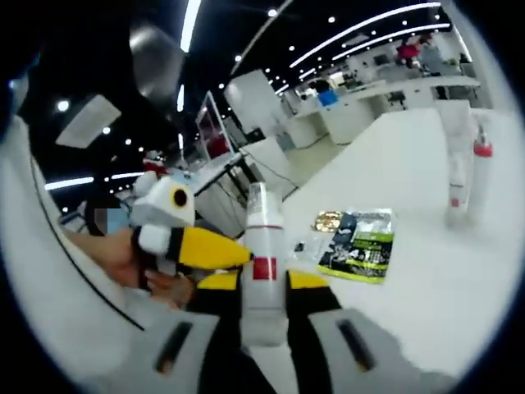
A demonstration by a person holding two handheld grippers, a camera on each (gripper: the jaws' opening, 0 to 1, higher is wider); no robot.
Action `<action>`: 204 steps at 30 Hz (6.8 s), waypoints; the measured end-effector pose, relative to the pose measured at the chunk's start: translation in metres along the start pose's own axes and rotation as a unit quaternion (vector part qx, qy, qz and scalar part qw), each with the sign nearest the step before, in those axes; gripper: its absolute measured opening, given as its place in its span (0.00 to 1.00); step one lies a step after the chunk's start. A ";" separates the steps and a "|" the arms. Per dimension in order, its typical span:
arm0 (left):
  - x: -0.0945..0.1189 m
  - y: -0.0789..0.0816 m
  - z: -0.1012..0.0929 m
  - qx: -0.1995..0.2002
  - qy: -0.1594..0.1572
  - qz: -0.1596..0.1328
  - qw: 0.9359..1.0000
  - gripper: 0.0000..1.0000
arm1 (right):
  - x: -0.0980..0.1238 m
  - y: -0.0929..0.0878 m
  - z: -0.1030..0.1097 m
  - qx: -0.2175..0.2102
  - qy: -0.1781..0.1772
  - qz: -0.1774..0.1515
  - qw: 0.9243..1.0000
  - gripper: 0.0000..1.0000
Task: Arrange the skincare products in the storage area until every visible bottle or jar stands upright without overlapping.
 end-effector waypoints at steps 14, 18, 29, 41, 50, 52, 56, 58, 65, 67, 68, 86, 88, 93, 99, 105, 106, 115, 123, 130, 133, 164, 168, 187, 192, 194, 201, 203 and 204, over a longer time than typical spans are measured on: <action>0.000 -0.003 0.000 0.000 0.004 0.011 1.000 0.22 | 0.000 -0.004 0.004 0.056 -0.010 0.053 0.997 0.19; 0.001 -0.004 0.000 -0.001 -0.001 0.009 1.000 0.20 | -0.002 -0.004 0.004 0.047 0.000 0.062 0.997 0.19; 0.008 -0.008 0.007 -0.066 0.013 0.008 0.998 0.20 | -0.007 -0.007 0.012 0.036 0.047 0.054 0.997 0.28; 0.007 -0.007 0.005 -0.131 -0.007 0.009 0.991 0.20 | 0.018 0.014 0.015 0.010 0.104 -0.009 0.995 0.33; 0.000 -0.021 -0.010 -0.221 -0.036 0.041 0.974 0.20 | 0.018 0.028 0.010 0.008 0.102 -0.002 0.995 0.31; 0.001 -0.026 -0.017 -0.232 -0.067 0.050 0.969 0.20 | 0.018 0.024 0.014 0.018 0.113 0.024 0.993 0.29; 0.003 -0.036 -0.028 -0.265 -0.101 0.062 0.957 0.20 | 0.021 0.021 0.022 0.030 0.134 0.050 0.989 0.26; 0.002 -0.038 -0.029 -0.271 -0.107 0.069 0.954 0.20 | 0.023 0.019 0.025 0.032 0.137 0.059 0.988 0.22; 0.001 -0.043 -0.028 -0.286 -0.116 0.086 0.947 0.21 | 0.025 0.012 0.025 0.023 0.126 0.079 0.989 0.19; 0.000 -0.043 -0.027 -0.290 -0.114 0.083 0.947 0.21 | 0.024 0.011 0.025 0.033 0.123 0.080 0.989 0.19; -0.002 -0.042 -0.026 -0.290 -0.113 0.085 0.947 0.21 | 0.024 0.010 0.024 0.034 0.120 0.081 0.989 0.19; -0.005 -0.015 0.004 -0.262 -0.011 0.044 0.964 0.37 | 0.058 0.035 -0.025 0.026 0.004 -0.016 1.000 0.19; -0.001 -0.012 0.009 -0.240 0.006 0.033 0.970 0.37 | 0.063 0.037 -0.029 0.026 -0.005 -0.021 0.999 0.19; 0.007 -0.012 0.016 -0.173 0.035 0.002 0.984 0.40 | 0.083 0.040 -0.055 0.014 -0.058 -0.043 0.997 0.19; 0.009 -0.013 0.022 -0.169 0.064 0.008 0.984 0.40 | 0.101 0.043 -0.074 0.010 -0.085 -0.059 0.995 0.19; 0.002 0.000 0.011 -0.160 0.083 0.007 0.984 0.40 | 0.111 0.054 -0.092 0.020 -0.107 -0.064 0.992 0.19; 0.002 0.001 0.010 -0.159 0.083 0.006 0.984 0.40 | 0.112 0.055 -0.095 0.021 -0.111 -0.064 0.992 0.19; -0.007 0.020 -0.007 -0.153 0.094 -0.013 0.984 0.40 | 0.123 0.059 -0.130 0.030 -0.147 -0.063 0.987 0.19; 0.004 0.016 -0.002 -0.130 0.127 -0.020 0.983 0.39 | 0.117 0.058 -0.151 0.037 -0.154 -0.052 0.986 0.20; 0.010 0.013 -0.007 -0.117 0.136 -0.021 0.984 0.39 | 0.109 0.056 -0.148 0.054 -0.151 -0.030 0.987 0.20; 0.007 0.016 -0.018 -0.119 0.128 -0.019 0.984 0.39 | 0.109 0.058 -0.140 0.070 -0.149 -0.030 0.986 0.20; -0.009 0.008 -0.057 -0.121 0.091 -0.012 0.988 0.39 | 0.133 0.059 -0.122 0.073 -0.174 -0.031 0.982 0.20; -0.002 -0.005 -0.051 -0.146 0.099 0.009 0.984 0.39 | 0.132 0.052 -0.117 0.083 -0.168 -0.013 0.982 0.20; 0.024 -0.021 -0.038 -0.124 0.131 0.022 0.983 0.38 | 0.115 0.048 -0.180 0.126 -0.197 -0.038 0.971 0.20; 0.032 -0.019 -0.034 -0.121 0.147 0.017 0.981 0.38 | 0.113 0.051 -0.193 0.135 -0.201 -0.048 0.969 0.19; 0.035 -0.017 -0.033 -0.117 0.151 0.010 0.982 0.38 | 0.113 0.052 -0.199 0.139 -0.202 -0.052 0.968 0.19; 0.042 -0.014 -0.029 -0.108 0.166 -0.004 0.980 0.38 | 0.107 0.050 -0.214 0.142 -0.212 -0.053 0.965 0.20; 0.043 -0.014 -0.027 -0.107 0.171 -0.005 0.979 0.38 | 0.105 0.048 -0.216 0.145 -0.210 -0.054 0.965 0.20; 0.043 -0.014 -0.027 -0.107 0.173 -0.005 0.979 0.38 | 0.103 0.047 -0.216 0.147 -0.210 -0.054 0.965 0.20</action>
Point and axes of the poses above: the point that each gripper's makers call its tool centre point, and the gripper's own axes: x roughly backward along the fingers, z roughly to its left, y roughly out of its top, the point moved 5 cm from there along x, roughly backward along the fingers, and after that the axes turned 15 degrees about y, right-handed, at the moved point
